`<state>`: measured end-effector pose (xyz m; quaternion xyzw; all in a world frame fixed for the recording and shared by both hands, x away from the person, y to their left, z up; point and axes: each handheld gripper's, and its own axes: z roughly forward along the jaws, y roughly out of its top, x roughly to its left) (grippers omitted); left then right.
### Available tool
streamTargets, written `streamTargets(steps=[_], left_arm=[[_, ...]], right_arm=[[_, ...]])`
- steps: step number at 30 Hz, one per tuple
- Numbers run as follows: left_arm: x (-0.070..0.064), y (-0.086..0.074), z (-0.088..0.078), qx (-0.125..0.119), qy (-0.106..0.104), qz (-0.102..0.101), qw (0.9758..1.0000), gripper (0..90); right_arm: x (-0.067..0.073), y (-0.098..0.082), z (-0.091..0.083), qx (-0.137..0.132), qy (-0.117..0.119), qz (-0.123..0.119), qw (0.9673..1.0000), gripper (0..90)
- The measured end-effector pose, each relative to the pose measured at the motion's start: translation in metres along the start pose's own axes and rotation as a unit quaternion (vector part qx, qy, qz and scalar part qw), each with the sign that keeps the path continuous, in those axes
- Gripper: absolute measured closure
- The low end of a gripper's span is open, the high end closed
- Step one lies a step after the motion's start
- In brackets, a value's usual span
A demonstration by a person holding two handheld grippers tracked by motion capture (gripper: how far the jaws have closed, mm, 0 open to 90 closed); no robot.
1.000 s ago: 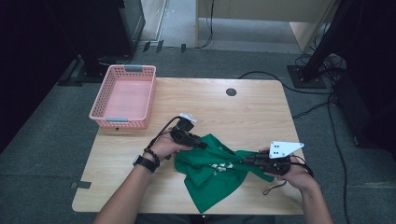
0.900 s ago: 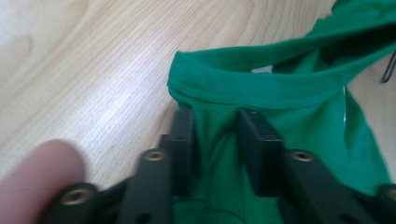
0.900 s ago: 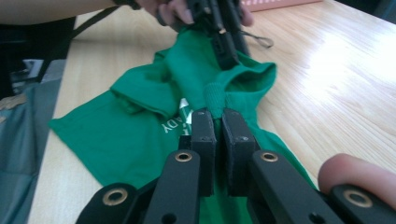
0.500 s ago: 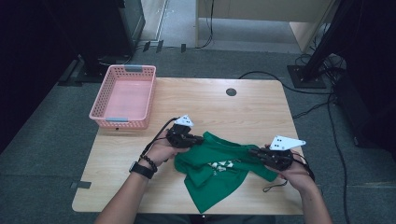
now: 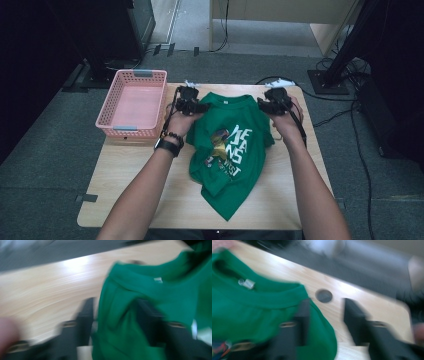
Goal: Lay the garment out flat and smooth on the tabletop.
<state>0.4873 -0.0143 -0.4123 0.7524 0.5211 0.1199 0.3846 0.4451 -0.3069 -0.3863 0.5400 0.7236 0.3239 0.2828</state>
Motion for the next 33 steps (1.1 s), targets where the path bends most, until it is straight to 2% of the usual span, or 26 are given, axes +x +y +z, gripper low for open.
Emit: streamTargets(steps=[1,2,4,5,8,10,13,17,21,23,26,29,33], left_arm=[[0.004,-0.001,0.002,0.009,-0.017,-0.009,0.9998,36.9],[0.006,-0.005,0.003,0.019,-0.020,-0.001,0.9996,33.6],[0.010,-0.018,0.004,0.020,-0.016,0.029,0.9993,31.3],[0.012,-0.025,0.006,0.027,-0.021,0.031,0.9989,31.3],[0.019,-0.041,0.011,0.039,-0.024,0.029,0.9985,31.1],[0.019,-0.048,0.013,0.039,-0.030,0.022,0.9985,31.1],[0.016,-0.054,0.014,0.041,-0.030,0.031,0.9983,30.1],[0.015,-0.057,0.014,0.035,-0.037,0.020,0.9985,30.1],[0.012,-0.061,0.015,0.031,-0.028,0.019,0.9990,27.4],[0.011,-0.064,0.017,0.035,-0.021,0.016,0.9990,22.5],[0.012,-0.069,0.023,0.042,-0.023,0.008,0.9988,21.9],[0.014,-0.073,0.029,0.049,-0.010,0.009,0.9987,21.9],[0.021,-0.080,0.039,0.068,0.002,0.006,0.9976,21.9]], right_arm=[[-0.002,0.002,0.006,0.000,0.013,0.024,0.9996,50.5],[-0.004,0.000,0.008,-0.006,0.021,0.040,0.9990,50.0],[-0.004,-0.010,0.009,-0.009,0.037,0.039,0.9985,46.9],[-0.004,-0.018,0.012,0.000,0.042,0.031,0.9987,45.7],[-0.010,-0.046,0.023,0.034,0.025,0.019,0.9989,45.7],[-0.016,-0.060,0.028,0.046,0.026,0.034,0.9980,45.8],[-0.023,-0.073,0.029,0.050,0.028,0.063,0.9964,45.9],[-0.023,-0.076,0.028,0.056,0.030,0.056,0.9964,45.7],[-0.016,-0.078,0.028,0.057,0.037,0.047,0.9965,43.6],[-0.012,-0.081,0.030,0.063,0.038,0.043,0.9963,41.8],[-0.006,-0.088,0.037,0.078,0.040,0.043,0.9952,39.6],[-0.001,-0.094,0.046,0.101,0.035,0.045,0.9932,38.4],[0.000,-0.105,0.057,0.122,0.007,0.033,0.9919,37.4]])
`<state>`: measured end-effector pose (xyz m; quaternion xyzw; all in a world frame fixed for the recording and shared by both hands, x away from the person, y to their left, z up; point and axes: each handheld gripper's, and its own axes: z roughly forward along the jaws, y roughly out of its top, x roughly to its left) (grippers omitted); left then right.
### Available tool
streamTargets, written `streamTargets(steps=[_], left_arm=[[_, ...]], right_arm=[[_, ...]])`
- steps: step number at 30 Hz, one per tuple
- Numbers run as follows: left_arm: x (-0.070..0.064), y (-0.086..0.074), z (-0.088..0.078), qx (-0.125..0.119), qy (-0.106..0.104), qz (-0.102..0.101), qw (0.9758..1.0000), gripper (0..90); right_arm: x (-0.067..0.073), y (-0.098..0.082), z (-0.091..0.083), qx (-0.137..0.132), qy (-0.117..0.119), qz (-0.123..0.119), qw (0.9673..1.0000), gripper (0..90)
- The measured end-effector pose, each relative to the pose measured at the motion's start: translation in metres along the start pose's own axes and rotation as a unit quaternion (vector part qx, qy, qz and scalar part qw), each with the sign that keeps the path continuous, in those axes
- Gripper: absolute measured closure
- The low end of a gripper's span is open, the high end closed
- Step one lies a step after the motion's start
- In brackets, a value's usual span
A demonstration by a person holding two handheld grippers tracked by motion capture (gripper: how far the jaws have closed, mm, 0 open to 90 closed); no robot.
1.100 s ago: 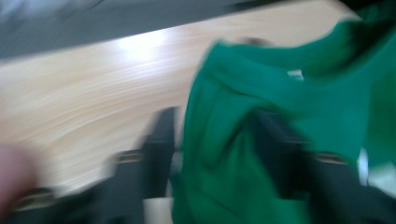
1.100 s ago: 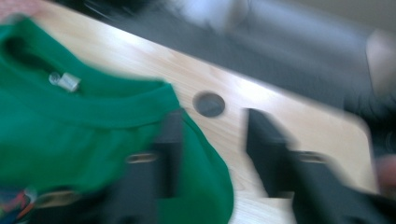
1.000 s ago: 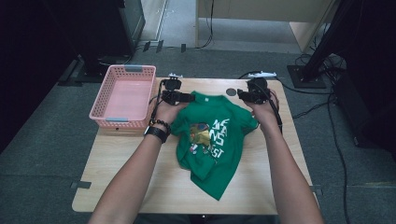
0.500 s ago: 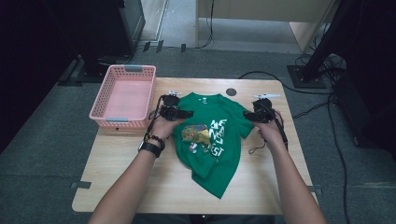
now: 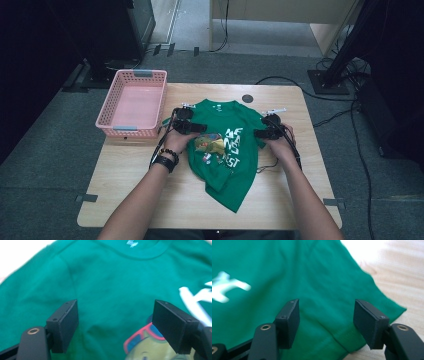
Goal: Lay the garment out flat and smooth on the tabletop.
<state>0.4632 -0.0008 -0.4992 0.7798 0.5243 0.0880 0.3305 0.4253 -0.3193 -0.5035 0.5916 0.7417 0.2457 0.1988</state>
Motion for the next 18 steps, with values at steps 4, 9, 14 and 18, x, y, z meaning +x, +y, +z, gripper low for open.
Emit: streamTargets(steps=[4,9,14,18], left_arm=[[0.002,-0.003,0.000,-0.011,-0.003,0.003,0.9999,21.9],[0.001,-0.004,-0.001,-0.010,-0.005,0.005,0.9999,21.9],[0.003,-0.004,-0.001,-0.007,-0.012,-0.002,0.9999,21.9],[0.005,-0.004,-0.001,-0.009,-0.019,-0.006,0.9998,21.9]], right_arm=[[-0.009,-0.006,0.000,-0.019,0.005,0.011,0.9998,37.4],[-0.021,-0.009,-0.002,-0.019,0.011,0.004,0.9997,37.1],[-0.040,-0.011,-0.004,-0.014,0.011,0.004,0.9998,37.1],[-0.054,-0.011,-0.005,-0.007,0.009,0.006,0.9999,37.1]])
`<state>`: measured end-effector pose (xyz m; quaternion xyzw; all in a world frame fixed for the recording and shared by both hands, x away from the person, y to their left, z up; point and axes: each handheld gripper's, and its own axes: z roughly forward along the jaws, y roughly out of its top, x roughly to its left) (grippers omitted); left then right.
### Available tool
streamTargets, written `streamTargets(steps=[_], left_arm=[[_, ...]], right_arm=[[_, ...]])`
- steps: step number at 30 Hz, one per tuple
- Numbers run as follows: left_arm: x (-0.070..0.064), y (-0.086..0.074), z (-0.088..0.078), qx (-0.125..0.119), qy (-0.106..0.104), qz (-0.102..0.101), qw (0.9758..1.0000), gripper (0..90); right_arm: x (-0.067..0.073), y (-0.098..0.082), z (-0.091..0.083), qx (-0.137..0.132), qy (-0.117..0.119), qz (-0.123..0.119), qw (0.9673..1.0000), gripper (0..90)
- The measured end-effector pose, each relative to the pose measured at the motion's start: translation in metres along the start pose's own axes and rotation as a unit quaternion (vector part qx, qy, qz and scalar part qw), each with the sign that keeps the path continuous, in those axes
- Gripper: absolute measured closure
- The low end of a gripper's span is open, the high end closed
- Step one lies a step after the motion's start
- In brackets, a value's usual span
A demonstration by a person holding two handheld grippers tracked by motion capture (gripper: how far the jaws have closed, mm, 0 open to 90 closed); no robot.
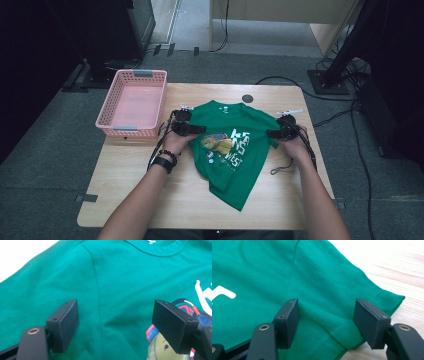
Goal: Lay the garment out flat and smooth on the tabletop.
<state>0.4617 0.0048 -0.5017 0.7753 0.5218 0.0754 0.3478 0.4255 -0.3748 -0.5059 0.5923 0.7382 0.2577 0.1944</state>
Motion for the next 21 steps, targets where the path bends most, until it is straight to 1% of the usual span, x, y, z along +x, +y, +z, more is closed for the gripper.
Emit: streamTargets(steps=[9,12,14,15,16,18,21], left_arm=[[0.003,0.003,0.002,-0.004,-0.002,-0.010,0.9999,22.0],[0.003,0.005,0.003,-0.001,0.002,-0.004,1.0000,22.0],[0.001,0.006,0.005,0.000,0.004,0.000,1.0000,22.0],[0.001,0.008,0.006,0.002,0.006,0.003,1.0000,22.0],[0.000,0.009,0.007,0.002,0.008,0.005,1.0000,22.0],[-0.001,0.011,0.009,0.002,0.011,0.008,0.9999,22.0],[-0.003,0.013,0.013,-0.002,0.016,0.011,0.9998,22.0]], right_arm=[[-0.025,0.003,0.000,0.008,0.002,-0.003,1.0000,37.0],[-0.031,0.004,0.001,0.010,0.005,-0.008,0.9999,36.9],[-0.036,0.005,0.001,0.009,0.010,-0.016,0.9998,36.6],[-0.038,0.005,0.002,0.009,0.008,-0.017,0.9998,36.0],[-0.041,0.006,0.002,0.008,0.005,-0.019,0.9998,33.6],[-0.046,0.007,0.004,0.011,0.000,-0.012,0.9999,30.0],[-0.051,0.008,0.005,0.005,-0.004,-0.001,1.0000,29.5]])
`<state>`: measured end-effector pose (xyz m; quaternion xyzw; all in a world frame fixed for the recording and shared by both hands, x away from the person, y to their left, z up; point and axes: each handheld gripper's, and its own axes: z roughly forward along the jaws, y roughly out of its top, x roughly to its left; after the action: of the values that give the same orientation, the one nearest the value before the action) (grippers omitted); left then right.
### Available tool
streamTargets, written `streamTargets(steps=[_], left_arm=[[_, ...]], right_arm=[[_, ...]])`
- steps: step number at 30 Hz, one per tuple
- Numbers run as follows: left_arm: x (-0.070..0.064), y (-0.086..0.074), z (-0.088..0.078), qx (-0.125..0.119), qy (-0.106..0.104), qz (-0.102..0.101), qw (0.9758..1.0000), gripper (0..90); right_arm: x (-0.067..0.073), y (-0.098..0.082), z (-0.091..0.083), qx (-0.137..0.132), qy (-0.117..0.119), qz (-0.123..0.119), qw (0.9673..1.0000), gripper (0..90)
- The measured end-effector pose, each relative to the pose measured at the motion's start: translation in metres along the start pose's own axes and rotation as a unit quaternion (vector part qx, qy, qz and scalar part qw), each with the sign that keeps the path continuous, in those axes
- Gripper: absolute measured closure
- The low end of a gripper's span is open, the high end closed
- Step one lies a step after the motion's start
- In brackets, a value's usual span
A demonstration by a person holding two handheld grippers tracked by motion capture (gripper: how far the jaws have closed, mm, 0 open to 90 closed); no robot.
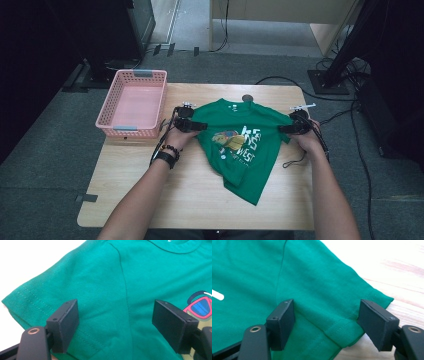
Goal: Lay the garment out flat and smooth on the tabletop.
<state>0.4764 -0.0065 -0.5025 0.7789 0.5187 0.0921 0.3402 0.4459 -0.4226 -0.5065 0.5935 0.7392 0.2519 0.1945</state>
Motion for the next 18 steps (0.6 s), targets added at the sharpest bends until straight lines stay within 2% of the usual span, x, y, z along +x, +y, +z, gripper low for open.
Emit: streamTargets(steps=[2,4,7,9,13,18], left_arm=[[-0.002,0.001,0.002,-0.001,0.005,0.007,1.0000,22.0],[-0.002,0.002,0.002,0.002,0.001,0.005,1.0000,22.0],[-0.002,0.003,-0.002,-0.001,0.003,0.001,1.0000,21.9],[-0.003,0.003,-0.007,-0.013,0.001,-0.002,0.9999,21.9],[-0.007,0.003,-0.018,-0.026,-0.008,-0.003,0.9996,21.9],[-0.014,-0.004,-0.027,-0.028,-0.019,0.006,0.9994,21.9]], right_arm=[[0.000,0.000,0.000,-0.001,-0.004,0.005,1.0000,29.5],[0.002,0.001,0.000,0.002,-0.013,0.006,0.9999,29.4],[0.007,-0.001,-0.004,-0.007,-0.043,0.002,0.9990,30.0],[0.006,-0.004,-0.011,-0.021,-0.042,0.016,0.9988,30.1],[0.007,-0.011,-0.025,-0.029,-0.040,0.034,0.9982,30.2],[0.014,-0.023,-0.040,-0.034,-0.026,0.041,0.9982,30.2]])
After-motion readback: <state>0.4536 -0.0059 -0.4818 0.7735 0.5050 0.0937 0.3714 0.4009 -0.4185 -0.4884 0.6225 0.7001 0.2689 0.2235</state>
